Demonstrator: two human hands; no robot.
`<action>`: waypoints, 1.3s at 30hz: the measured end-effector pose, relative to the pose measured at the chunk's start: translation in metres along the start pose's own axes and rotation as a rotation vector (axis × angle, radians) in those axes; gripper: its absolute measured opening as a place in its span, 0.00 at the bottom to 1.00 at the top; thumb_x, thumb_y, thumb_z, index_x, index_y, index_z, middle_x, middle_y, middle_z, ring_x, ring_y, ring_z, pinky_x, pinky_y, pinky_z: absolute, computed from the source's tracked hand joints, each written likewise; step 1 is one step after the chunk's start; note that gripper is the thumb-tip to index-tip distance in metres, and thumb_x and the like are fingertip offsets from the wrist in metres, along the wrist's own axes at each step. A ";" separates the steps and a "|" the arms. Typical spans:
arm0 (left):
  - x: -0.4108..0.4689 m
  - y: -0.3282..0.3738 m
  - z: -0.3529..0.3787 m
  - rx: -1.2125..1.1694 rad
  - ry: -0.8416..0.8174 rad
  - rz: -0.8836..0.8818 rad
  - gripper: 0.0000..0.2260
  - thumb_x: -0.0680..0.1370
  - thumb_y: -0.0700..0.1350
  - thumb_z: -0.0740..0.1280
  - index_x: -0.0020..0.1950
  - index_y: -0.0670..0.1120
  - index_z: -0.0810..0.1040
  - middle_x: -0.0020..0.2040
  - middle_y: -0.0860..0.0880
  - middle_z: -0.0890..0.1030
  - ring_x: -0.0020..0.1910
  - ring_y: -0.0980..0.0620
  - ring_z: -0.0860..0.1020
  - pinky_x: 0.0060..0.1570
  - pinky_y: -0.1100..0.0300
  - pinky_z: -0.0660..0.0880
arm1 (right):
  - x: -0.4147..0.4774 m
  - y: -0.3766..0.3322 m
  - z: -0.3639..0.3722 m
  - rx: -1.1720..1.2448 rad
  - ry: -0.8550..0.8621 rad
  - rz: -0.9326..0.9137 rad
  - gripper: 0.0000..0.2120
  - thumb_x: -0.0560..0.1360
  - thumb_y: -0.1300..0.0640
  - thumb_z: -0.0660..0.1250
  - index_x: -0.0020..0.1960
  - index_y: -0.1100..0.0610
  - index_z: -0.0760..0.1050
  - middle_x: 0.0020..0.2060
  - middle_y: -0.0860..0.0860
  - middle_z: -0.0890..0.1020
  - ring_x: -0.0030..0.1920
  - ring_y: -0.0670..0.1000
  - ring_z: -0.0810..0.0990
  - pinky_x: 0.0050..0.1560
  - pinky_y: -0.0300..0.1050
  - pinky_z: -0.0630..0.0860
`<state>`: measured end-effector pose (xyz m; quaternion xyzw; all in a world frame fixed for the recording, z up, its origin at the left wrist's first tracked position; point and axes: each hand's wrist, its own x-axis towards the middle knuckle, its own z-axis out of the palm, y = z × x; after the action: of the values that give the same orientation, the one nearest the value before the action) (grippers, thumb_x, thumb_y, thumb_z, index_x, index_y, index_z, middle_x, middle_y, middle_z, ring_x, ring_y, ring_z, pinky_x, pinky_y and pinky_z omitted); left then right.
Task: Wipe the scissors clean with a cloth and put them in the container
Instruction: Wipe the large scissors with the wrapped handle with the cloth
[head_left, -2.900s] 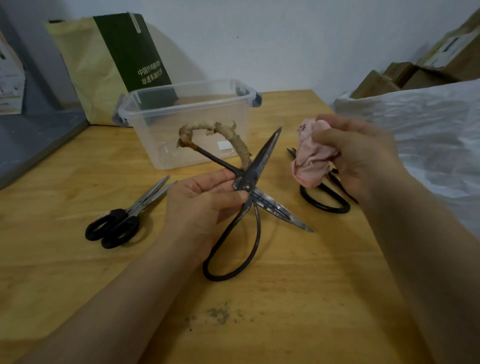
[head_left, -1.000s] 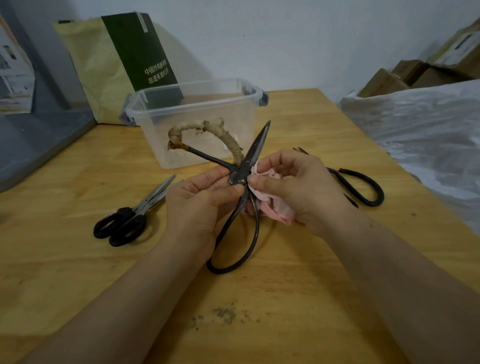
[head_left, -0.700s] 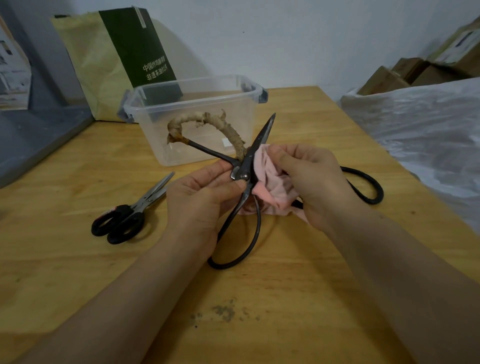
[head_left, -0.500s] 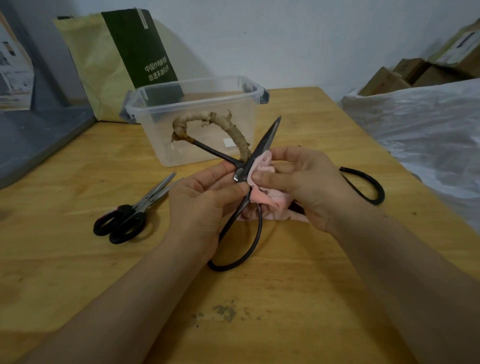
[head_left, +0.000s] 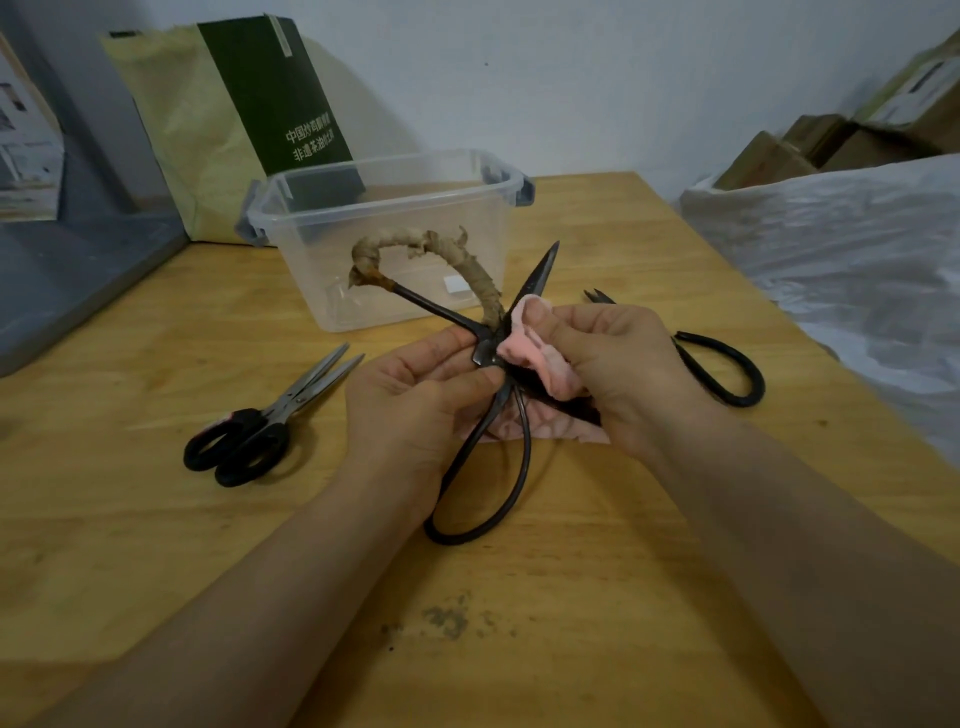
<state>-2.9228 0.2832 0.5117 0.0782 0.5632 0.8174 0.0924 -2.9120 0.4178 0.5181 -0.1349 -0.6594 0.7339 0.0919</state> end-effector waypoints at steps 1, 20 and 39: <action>0.000 0.000 -0.001 -0.009 0.003 -0.005 0.13 0.70 0.27 0.66 0.51 0.39 0.81 0.44 0.42 0.85 0.40 0.47 0.84 0.34 0.60 0.81 | -0.003 -0.002 -0.002 -0.006 -0.082 0.054 0.07 0.72 0.57 0.72 0.44 0.61 0.81 0.37 0.60 0.85 0.36 0.58 0.84 0.37 0.54 0.82; 0.001 0.005 -0.006 -0.070 -0.037 -0.059 0.15 0.70 0.27 0.65 0.53 0.37 0.80 0.44 0.42 0.85 0.38 0.49 0.84 0.32 0.62 0.79 | 0.003 -0.007 -0.018 0.176 -0.219 0.127 0.16 0.60 0.62 0.72 0.46 0.66 0.80 0.36 0.60 0.84 0.33 0.52 0.83 0.37 0.44 0.82; -0.001 0.002 -0.002 0.022 -0.061 0.023 0.14 0.69 0.27 0.66 0.50 0.41 0.81 0.43 0.43 0.85 0.40 0.49 0.84 0.36 0.61 0.81 | 0.005 0.000 -0.008 0.172 -0.173 -0.012 0.10 0.63 0.69 0.73 0.44 0.67 0.79 0.36 0.61 0.83 0.35 0.55 0.83 0.38 0.48 0.83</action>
<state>-2.9223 0.2809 0.5128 0.1104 0.5683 0.8093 0.0992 -2.9140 0.4274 0.5172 -0.0585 -0.6002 0.7961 0.0504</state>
